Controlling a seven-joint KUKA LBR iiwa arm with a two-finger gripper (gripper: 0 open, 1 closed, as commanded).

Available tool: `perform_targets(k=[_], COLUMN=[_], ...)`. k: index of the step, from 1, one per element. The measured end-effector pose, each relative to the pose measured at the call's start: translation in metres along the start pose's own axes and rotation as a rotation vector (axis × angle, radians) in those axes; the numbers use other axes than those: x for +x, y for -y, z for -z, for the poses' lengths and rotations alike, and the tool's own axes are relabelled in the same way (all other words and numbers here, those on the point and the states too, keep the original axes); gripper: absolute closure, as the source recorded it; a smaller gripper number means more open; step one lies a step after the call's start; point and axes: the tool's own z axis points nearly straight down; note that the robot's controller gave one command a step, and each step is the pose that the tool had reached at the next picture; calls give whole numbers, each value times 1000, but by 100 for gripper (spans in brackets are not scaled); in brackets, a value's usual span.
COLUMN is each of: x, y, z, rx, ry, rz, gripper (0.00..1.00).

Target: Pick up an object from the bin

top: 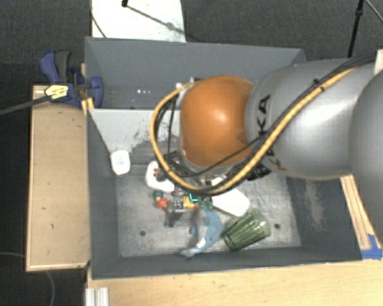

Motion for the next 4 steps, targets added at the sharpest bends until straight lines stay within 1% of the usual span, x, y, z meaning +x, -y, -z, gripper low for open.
perform_targets(k=[1, 2, 3, 4], x=[-1, -21, -36, -35], y=[3, 25, 21, 21], z=[-12, -73, -109, -102], rx=[-2, -1, -1, -2], ry=[8, 6, 12, 14], rz=[38, 97, 132, 138], gripper=[0, 0, 0, 100])
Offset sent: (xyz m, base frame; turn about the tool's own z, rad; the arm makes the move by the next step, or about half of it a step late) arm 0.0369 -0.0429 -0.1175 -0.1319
